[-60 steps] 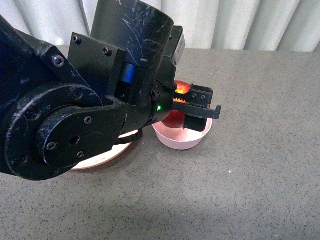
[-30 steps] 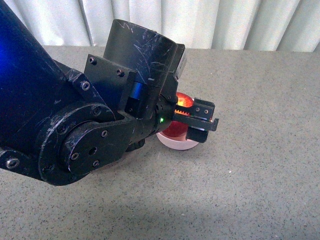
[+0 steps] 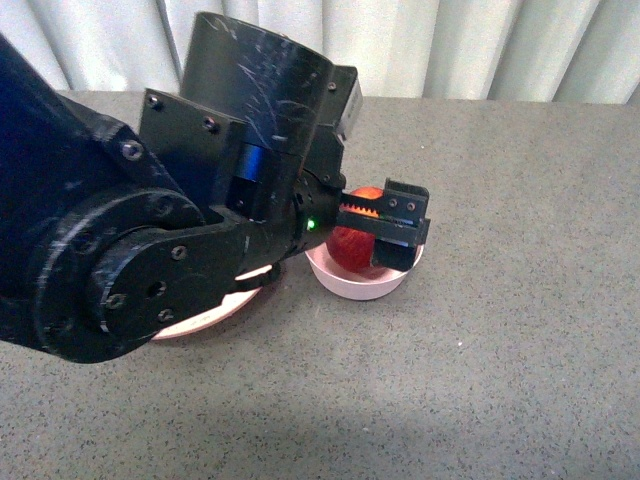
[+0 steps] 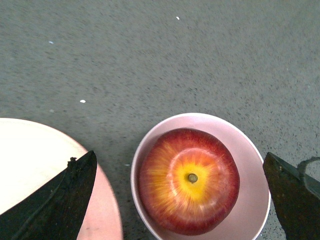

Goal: Move apple from plate to bowl

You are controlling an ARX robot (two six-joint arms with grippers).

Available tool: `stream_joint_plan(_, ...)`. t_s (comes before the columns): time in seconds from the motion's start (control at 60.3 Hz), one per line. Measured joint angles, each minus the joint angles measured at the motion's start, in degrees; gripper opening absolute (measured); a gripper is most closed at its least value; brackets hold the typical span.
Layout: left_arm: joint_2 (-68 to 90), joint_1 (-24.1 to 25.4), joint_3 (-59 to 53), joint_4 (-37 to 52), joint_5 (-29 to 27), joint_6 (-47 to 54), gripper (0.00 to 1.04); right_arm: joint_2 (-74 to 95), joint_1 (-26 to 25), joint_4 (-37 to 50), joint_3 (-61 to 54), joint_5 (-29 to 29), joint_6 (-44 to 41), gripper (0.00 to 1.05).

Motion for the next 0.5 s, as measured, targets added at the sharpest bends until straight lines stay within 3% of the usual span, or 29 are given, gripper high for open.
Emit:
stream_joint_plan(0.265,-17.7,4.5,-15.6,3.6,-4.3,-0.9,0.98,0.0,0.0,0.0,0.0,0.0,0.0,0.95)
stream_joint_plan(0.498,-34.7,5.2,-26.3,-2.4,-7.4,-0.9,0.98,0.0,0.0,0.0,0.0,0.0,0.0,0.95)
